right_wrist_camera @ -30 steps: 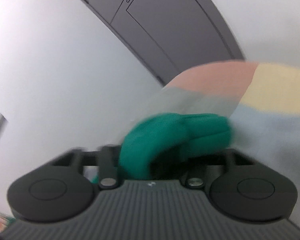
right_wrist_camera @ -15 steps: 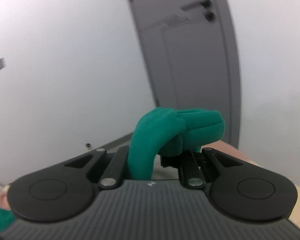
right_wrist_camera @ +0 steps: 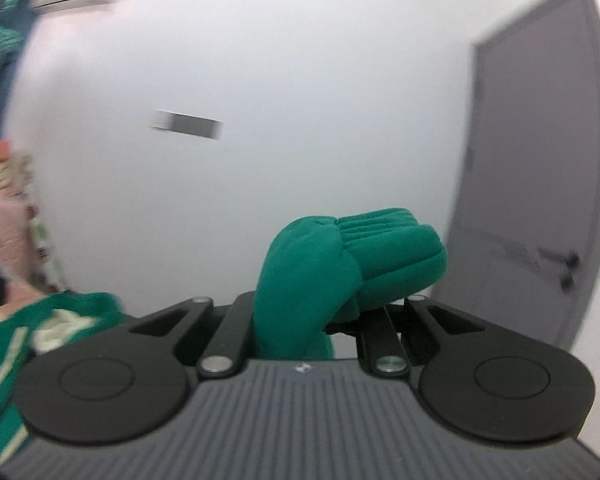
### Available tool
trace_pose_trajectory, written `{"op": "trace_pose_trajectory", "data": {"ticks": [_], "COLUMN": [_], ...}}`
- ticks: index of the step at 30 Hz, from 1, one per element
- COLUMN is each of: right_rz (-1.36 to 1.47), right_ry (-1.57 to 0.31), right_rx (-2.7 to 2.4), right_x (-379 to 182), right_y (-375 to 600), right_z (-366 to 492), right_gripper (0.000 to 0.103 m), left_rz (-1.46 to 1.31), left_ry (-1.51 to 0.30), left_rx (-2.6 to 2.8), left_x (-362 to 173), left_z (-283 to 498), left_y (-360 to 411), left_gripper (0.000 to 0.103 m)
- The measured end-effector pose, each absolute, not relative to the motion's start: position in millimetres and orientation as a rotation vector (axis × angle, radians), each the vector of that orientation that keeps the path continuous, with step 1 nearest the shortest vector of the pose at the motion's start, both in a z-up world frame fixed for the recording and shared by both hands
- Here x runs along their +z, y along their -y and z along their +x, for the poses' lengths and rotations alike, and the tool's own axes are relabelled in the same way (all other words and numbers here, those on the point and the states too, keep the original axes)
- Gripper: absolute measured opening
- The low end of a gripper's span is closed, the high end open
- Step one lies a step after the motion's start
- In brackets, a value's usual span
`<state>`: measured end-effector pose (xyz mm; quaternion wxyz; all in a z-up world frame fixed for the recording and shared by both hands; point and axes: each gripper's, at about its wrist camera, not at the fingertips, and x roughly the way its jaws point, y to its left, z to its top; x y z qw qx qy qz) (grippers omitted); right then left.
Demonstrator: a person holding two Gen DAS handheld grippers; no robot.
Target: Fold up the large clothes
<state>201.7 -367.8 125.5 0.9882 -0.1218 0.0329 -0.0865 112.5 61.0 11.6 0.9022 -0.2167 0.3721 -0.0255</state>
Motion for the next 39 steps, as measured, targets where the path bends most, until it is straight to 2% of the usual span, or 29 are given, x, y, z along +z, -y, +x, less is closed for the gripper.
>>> {"op": "trace_pose_trajectory", "data": {"ticks": [9,16,28,31,32,33,37,39], "right_rz": [-0.505,-0.610,-0.775,-0.777,-0.764,-0.754,-0.648,-0.595], "right_ry": [-0.043,-0.126,-0.399,-0.430,-0.436,-0.439,-0.477,-0.487], "right_rx": [0.030,0.175,0.429,0.483,0.497,0.505,0.592,0.652], "right_x": [124,74,-32,-29,-26,-22,-6,-4], "right_y": [255,176,90,83,85,89,103,105], "right_z": [174,156,114,111,108,105,95,89], "right_gripper": [0.015,0.015,0.012,0.038,0.052,0.062,0.067,0.074], "left_rz": [-0.469,-0.539,-0.595,-0.595,-0.599,-0.602,-0.606,-0.617], "left_ry": [-0.698,-0.650,-0.627,-0.604,-0.595,-0.584,-0.536,-0.531], "left_rx": [-0.101,-0.081,-0.099,-0.101,-0.100,-0.102,-0.101,-0.107], "left_x": [27,32,22,25,27,29,36,37], "left_z": [95,90,78,73,71,69,64,63], "left_y": [-87,-125,-169,-170,-170,-171,-172,-173], "left_gripper": [0.080,0.080,0.082,0.082,0.082,0.082,0.082,0.082]}}
